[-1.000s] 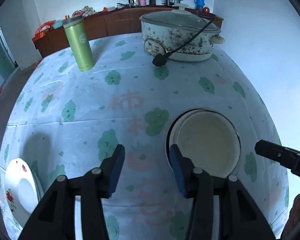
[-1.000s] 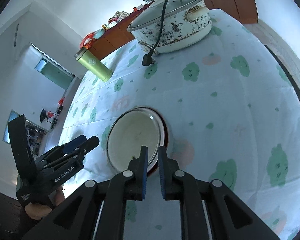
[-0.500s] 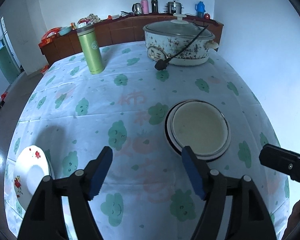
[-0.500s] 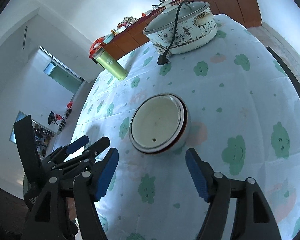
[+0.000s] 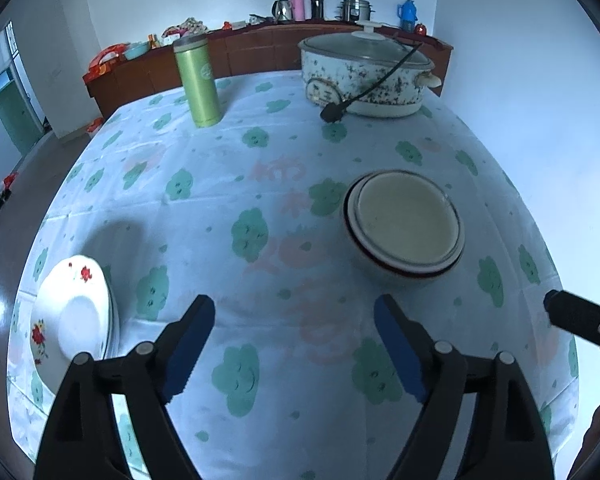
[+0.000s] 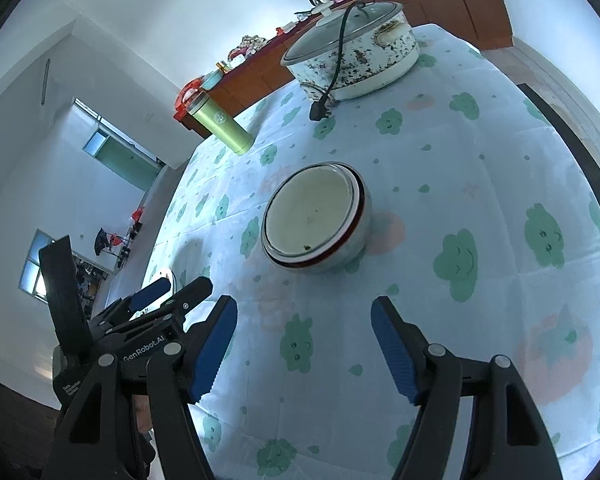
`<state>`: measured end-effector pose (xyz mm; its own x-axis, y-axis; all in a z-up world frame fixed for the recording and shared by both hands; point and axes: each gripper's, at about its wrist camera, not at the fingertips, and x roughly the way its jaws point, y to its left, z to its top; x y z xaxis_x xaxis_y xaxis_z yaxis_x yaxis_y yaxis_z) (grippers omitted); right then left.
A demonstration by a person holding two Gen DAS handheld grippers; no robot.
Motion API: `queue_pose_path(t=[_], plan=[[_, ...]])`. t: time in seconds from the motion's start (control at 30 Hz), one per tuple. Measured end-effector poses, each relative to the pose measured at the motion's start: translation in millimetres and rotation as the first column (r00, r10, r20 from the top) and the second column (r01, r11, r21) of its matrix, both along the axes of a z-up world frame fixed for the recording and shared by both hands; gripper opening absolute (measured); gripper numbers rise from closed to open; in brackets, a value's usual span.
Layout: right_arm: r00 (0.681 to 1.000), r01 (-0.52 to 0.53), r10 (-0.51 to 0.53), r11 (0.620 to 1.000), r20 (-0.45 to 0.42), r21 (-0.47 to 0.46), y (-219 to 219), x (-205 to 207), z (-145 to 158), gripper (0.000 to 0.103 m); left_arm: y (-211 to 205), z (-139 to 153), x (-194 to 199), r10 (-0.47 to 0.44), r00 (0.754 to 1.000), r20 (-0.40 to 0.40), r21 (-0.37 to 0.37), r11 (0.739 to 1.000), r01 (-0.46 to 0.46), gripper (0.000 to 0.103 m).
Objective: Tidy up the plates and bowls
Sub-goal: 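Withdraw both grippers up from the nested bowls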
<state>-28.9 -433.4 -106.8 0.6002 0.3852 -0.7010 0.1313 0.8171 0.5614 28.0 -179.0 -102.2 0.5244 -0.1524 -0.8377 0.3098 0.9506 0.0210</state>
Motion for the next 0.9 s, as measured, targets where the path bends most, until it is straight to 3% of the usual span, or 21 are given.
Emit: queue_pose_path(t=[0.6, 0.9], plan=[[1.000, -0.019, 0.019, 1.000, -0.013, -0.003, 18.5, -40.1, -0.5, 0.071, 3.4, 0.0, -47.5, -0.021, 1.000, -0.014, 0.001, 1.000, 0.021, 0.083], [1.000, -0.029, 0.029, 0.998, 0.001, -0.055, 17.5, -51.6, 4.2, 0.071, -4.1, -2.9, -55.3, -0.027, 0.999, -0.024, 0.000, 1.000, 0.027, 0.083]])
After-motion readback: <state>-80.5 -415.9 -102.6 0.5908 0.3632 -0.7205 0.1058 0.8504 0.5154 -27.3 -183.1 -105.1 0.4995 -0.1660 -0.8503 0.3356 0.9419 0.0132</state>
